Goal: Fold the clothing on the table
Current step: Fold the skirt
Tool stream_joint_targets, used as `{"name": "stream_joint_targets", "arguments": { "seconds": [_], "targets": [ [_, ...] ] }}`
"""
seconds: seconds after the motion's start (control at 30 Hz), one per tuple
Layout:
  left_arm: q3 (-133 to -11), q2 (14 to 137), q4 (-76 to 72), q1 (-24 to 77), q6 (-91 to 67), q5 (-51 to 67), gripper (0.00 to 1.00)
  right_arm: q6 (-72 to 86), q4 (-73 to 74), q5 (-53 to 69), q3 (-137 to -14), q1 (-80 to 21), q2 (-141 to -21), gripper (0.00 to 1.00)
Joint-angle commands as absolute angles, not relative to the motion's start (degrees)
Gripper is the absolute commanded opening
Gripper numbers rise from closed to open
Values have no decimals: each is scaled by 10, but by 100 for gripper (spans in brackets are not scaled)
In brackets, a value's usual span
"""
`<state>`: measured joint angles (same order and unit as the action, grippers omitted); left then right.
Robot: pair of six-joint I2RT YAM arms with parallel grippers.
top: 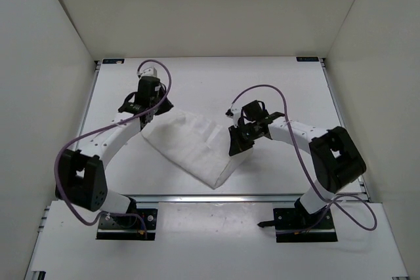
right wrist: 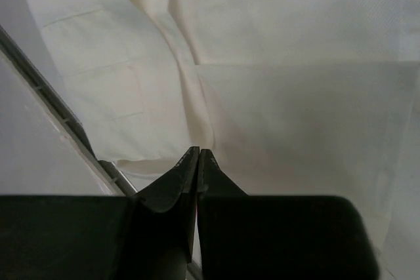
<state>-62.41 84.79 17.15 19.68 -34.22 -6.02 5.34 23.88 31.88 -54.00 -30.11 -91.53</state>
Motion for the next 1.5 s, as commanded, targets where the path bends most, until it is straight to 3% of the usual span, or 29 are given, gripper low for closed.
{"name": "stream_joint_targets", "arguments": {
  "seconds": [0.0,0.17,0.47,0.9,1.03,1.1,1.2,1.3,1.47],
  "targets": [
    [-550,817,200,188,-328,-66,0,27,230,313,-543,-294,-946,0],
    [-478,813,177,173,-345,-47,0,4,253,281,-580,-282,-1003,0],
    [-477,860,169,171,-343,-22,0,7,293,235,-678,-237,-1090,0],
    [-592,1021,185,177,-304,54,0,-24,344,221,-890,-137,-1191,1],
    [-647,1077,219,216,-290,55,0,-4,345,320,-946,-96,-1181,0],
    [-668,1087,227,234,-293,67,0,34,329,346,-943,-77,-1154,1],
    [-684,1107,224,253,-307,87,0,37,316,312,-928,-89,-1103,15],
    [-708,1124,229,284,-313,101,0,51,321,280,-881,-98,-1043,18],
    [-720,1125,228,322,-319,119,0,88,280,280,-690,-97,-934,20]
  ]
}}
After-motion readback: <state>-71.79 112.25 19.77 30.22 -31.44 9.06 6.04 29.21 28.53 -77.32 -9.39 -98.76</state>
